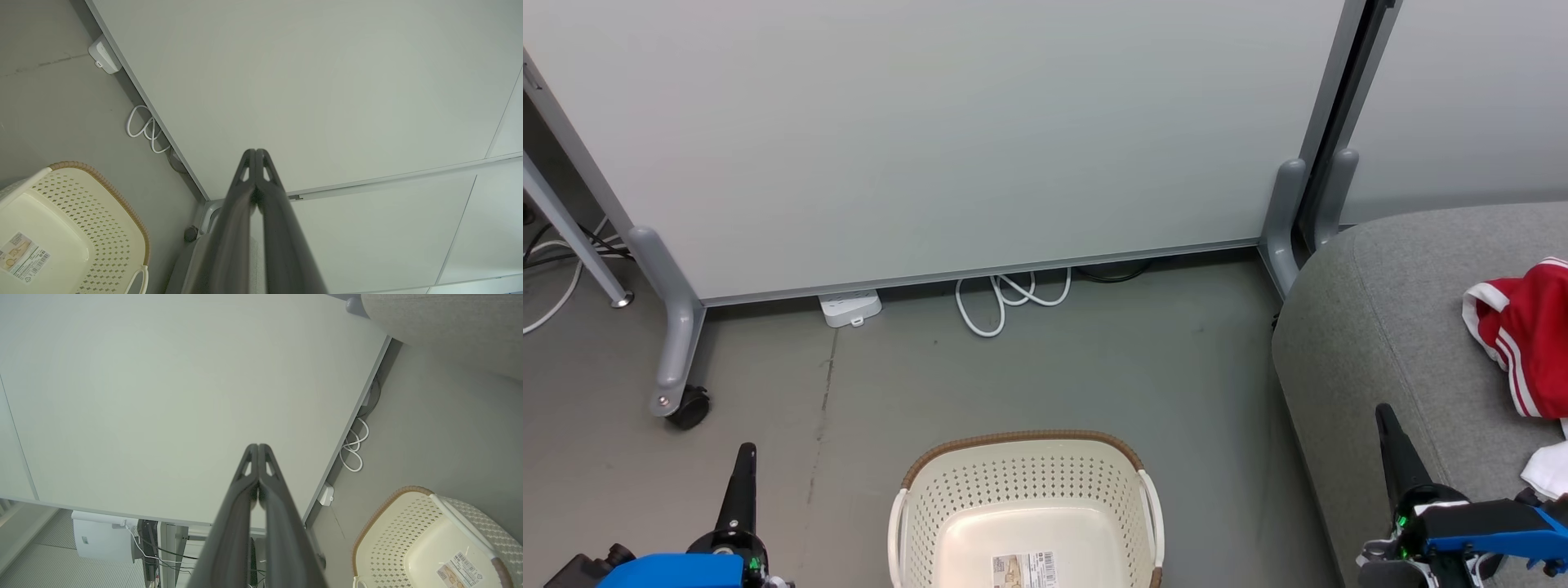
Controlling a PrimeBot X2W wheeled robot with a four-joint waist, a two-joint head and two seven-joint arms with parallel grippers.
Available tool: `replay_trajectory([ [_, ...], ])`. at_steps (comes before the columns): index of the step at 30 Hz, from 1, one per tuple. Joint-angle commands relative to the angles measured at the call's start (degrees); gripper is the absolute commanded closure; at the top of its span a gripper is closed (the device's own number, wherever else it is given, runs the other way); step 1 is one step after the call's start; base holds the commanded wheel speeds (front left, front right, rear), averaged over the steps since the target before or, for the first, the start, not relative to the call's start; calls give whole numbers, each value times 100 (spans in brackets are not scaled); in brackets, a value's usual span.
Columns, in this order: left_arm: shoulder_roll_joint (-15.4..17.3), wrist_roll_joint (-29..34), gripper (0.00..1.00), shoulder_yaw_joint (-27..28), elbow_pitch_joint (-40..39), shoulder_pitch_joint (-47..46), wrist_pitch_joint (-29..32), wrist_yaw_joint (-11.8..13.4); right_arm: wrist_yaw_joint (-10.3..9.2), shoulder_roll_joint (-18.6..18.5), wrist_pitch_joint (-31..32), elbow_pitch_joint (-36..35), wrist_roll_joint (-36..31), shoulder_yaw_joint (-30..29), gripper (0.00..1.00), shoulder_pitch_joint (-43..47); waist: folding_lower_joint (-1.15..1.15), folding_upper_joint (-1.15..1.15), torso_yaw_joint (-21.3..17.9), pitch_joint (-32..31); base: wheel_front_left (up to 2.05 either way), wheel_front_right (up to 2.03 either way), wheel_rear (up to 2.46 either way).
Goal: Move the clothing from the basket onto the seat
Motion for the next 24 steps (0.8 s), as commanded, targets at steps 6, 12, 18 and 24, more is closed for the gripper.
replay_trajectory([
  [6,50,-371,100,96,-85,-142,113,-13,-2,-2,44,27,450,-24,100,-160,0,0,-20,6,0,0,0],
  [12,48,-611,100,137,-110,-164,179,-13,-2,-2,65,56,752,-30,100,-199,0,0,-37,10,0,0,0],
  [18,45,-881,100,182,-139,-177,265,-14,-2,-2,90,87,1088,-35,100,-250,0,0,-57,16,0,0,0],
  [24,43,-1103,100,227,-162,-199,324,-15,-3,-1,118,116,1363,-40,100,-276,0,0,-73,21,0,0,0],
])
